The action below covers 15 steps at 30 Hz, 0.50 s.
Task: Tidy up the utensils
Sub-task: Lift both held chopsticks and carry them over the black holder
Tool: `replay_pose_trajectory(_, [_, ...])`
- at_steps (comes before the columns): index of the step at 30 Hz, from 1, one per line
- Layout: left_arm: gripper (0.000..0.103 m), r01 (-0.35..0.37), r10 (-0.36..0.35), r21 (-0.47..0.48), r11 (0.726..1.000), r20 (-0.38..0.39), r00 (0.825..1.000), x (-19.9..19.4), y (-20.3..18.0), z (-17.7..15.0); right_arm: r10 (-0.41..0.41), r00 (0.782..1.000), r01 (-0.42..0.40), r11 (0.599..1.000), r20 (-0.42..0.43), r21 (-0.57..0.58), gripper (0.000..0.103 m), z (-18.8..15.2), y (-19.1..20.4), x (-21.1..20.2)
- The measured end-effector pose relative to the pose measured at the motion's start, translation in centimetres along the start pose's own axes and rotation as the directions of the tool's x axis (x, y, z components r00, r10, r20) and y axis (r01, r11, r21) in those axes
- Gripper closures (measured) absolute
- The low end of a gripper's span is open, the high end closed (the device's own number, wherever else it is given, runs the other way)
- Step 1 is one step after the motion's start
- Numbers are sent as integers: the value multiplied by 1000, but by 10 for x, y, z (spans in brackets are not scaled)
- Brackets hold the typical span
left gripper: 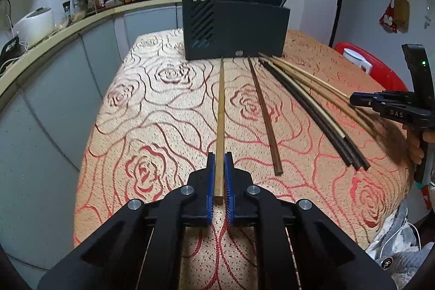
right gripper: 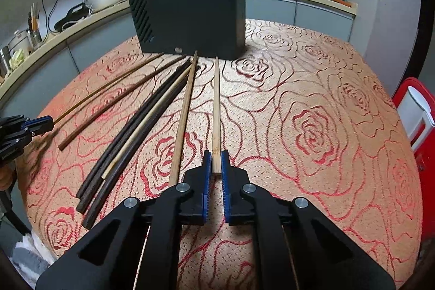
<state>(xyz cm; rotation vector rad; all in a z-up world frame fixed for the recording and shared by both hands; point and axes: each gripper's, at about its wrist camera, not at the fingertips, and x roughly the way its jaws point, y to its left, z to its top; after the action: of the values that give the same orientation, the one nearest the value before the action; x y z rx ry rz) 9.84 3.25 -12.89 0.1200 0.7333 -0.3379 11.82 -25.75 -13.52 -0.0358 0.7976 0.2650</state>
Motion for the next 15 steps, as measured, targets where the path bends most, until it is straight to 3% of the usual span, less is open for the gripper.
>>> replay_pose_trajectory(15, [97, -31, 22, 44, 999, 182, 983, -61, -13, 49, -6, 977, 1, 1000, 212, 23, 95, 27, -7, -81])
